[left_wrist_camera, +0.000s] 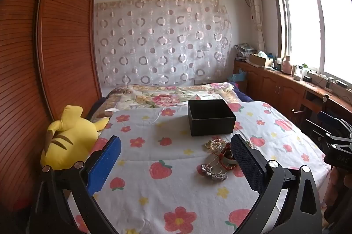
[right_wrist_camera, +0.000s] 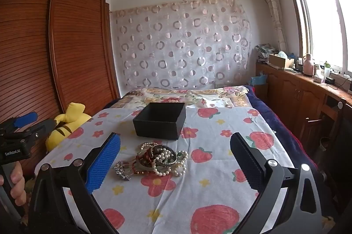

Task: Organize jewelry

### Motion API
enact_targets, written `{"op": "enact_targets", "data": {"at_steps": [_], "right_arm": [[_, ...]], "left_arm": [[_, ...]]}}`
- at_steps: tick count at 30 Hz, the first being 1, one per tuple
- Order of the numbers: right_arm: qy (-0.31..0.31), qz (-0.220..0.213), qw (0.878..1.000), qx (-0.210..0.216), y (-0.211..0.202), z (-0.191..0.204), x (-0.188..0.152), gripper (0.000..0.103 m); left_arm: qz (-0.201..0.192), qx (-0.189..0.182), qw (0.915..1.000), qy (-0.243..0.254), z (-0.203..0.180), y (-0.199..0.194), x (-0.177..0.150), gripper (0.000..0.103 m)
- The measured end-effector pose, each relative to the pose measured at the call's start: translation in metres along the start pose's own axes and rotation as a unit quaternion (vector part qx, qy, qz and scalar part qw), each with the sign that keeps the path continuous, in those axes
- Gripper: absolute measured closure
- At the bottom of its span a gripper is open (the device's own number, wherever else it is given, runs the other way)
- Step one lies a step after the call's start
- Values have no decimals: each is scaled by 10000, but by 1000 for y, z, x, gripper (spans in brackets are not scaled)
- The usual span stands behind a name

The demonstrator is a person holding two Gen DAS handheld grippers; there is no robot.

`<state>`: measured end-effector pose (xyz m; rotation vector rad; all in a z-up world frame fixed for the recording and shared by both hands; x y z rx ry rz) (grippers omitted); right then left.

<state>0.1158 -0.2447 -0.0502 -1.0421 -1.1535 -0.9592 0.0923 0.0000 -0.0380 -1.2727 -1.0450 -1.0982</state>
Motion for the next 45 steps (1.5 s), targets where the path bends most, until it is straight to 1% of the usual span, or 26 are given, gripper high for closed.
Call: {"op": "enact_targets", "data": {"at_steps": [27,36,38,45], "right_arm": [[9,13,10000,0,-1,1,-1,2],[16,22,10000,7,0,0,-1,2],[13,11,10000,5,-2,8,-7,2],[12,17,10000,10,-2,7,-6,2]], "left_arm": [[-24,-1,10000,10,-4,1,3,6],[-61,-2,10000,14,-6,-1,12,6],[-63,-9,10000,10,-6,-3,12,6],[-71,-11,10000,9,-5,-4,13,6]]}}
Point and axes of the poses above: each gripper's, at about its wrist camera, not at the fingertips, and y roughly the way its jaws point, z to its left, x to its top, the point moved 10 cm from there along y, roughly the way its jaws point, and after that the axes turned 12 degrees about -z, right-handed, at the moved point
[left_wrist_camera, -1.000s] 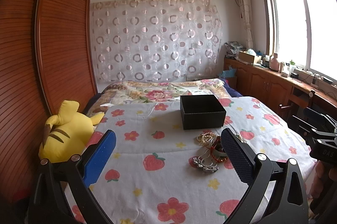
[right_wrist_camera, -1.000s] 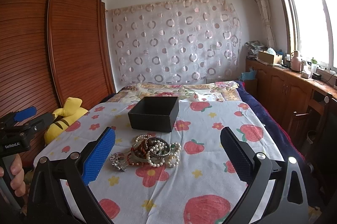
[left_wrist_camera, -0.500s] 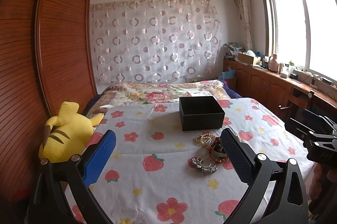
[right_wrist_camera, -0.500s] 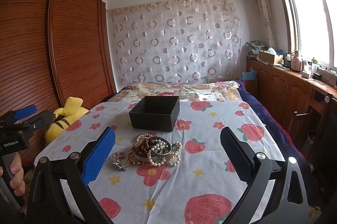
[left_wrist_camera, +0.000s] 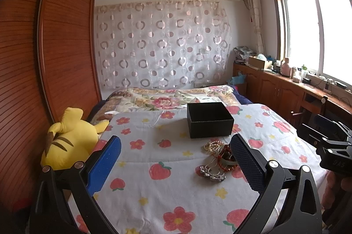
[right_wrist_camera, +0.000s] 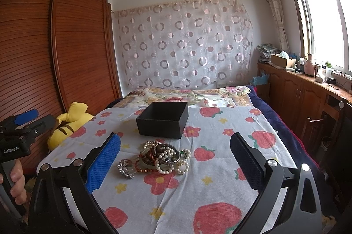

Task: Organize jewelry

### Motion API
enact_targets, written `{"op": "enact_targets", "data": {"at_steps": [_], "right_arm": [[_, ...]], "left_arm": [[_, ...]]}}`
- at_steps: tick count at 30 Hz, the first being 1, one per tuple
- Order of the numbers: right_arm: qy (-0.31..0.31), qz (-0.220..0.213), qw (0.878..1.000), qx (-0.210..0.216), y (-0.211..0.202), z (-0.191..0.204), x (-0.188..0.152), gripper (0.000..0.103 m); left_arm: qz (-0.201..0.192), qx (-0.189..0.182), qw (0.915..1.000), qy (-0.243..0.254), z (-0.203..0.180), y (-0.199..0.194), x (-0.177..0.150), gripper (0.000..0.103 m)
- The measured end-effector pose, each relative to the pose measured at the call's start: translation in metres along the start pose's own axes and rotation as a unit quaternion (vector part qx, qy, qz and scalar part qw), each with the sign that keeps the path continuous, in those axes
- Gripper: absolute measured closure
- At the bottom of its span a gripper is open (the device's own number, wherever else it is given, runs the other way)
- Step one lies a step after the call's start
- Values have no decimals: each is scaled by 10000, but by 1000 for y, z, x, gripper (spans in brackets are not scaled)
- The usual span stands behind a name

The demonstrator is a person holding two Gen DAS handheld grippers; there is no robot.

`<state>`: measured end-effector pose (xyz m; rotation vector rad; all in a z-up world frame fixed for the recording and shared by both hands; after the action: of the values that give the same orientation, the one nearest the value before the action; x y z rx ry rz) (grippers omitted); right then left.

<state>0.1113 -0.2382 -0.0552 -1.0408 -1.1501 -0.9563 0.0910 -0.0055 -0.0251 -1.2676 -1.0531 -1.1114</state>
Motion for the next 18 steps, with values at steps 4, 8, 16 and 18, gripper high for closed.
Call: {"op": "enact_targets", "data": {"at_steps": [4,8,16,18], "right_arm": [[1,-4,10000,1,-1,0,1,2],[0,-10,10000,1,-1,-2,2,2],[5,-9,10000,6,-2,-3,3,2],[1,-10,10000,5,-2,-4,3,2]], "left_arm": [[-8,2,10000,-3,0,0,0,6],[-7,0,10000,0,0,0,-1,6],[-10,0,10000,-4,0,0,-1,6],[-4,6,10000,-1,0,-3,-2,6]]}}
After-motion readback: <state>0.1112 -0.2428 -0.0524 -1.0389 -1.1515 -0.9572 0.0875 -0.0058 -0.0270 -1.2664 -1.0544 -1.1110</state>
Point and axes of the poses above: each gripper's, at about its wrist camera, not at the fingertips, and y roughly the way its jaws point, z to its left, x to its top, the point moved 10 cm from there along y, roughly the way its jaws point, and after that the axes turned 12 degrees about -z, right-handed, at the moved point
